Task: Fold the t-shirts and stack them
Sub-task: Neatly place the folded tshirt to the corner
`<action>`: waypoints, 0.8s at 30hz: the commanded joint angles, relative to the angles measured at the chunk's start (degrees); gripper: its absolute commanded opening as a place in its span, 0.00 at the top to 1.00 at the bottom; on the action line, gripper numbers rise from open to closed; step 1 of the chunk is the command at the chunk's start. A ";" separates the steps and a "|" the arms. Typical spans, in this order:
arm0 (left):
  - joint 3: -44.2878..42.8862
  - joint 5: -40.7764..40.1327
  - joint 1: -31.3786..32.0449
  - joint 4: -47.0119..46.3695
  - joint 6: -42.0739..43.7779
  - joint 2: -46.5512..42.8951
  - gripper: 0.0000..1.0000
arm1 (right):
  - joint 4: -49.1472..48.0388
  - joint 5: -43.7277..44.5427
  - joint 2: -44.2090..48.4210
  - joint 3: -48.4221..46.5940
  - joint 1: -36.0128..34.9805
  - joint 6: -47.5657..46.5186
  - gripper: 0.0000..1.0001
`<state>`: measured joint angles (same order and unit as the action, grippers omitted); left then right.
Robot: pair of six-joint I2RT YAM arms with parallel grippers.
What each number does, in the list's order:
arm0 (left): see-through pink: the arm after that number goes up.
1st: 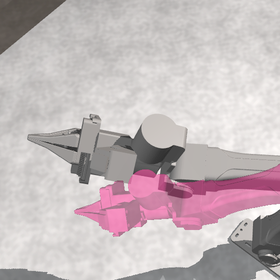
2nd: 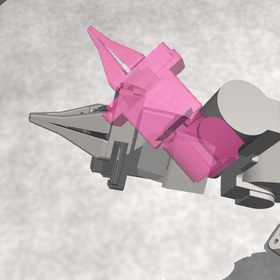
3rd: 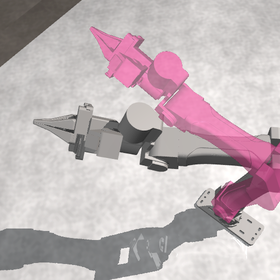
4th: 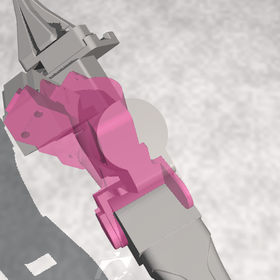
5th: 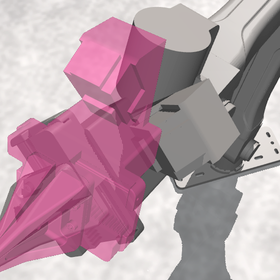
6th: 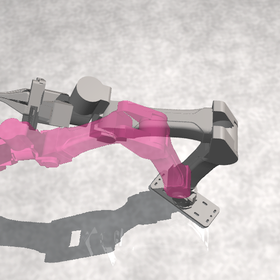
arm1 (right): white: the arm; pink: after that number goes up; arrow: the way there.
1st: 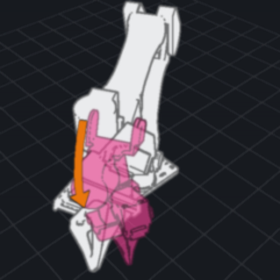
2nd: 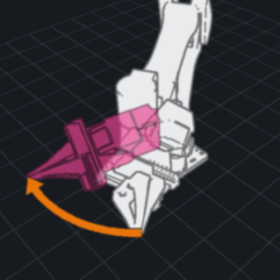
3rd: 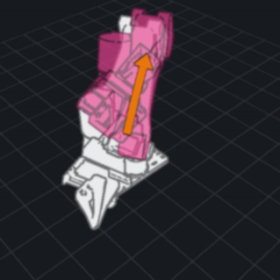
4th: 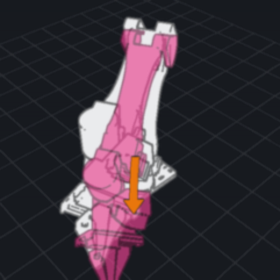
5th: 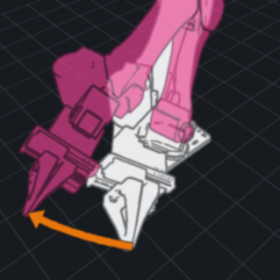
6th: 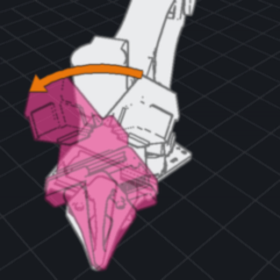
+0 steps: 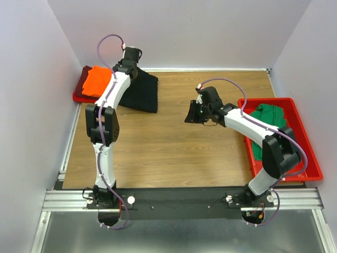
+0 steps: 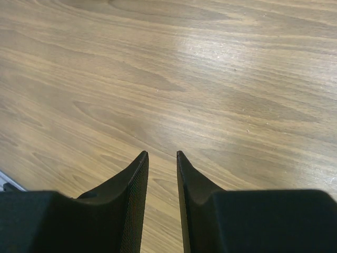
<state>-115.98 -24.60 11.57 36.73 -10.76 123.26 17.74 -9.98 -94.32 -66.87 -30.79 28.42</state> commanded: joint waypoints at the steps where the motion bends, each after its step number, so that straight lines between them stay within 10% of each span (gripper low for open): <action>1: -9.94 -8.97 -1.38 4.49 7.24 3.38 1.00 | 1.42 -2.24 1.69 0.78 -0.15 -0.74 0.66; 24: -19.37 -3.53 -8.32 -1.48 20.52 1.98 1.00 | 1.51 -2.15 -1.21 -0.72 -0.15 -0.92 0.67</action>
<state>-133.40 -29.85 4.14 38.54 7.38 128.07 18.13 -10.96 -94.45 -66.78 -30.79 28.42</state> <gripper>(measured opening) 0.015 0.333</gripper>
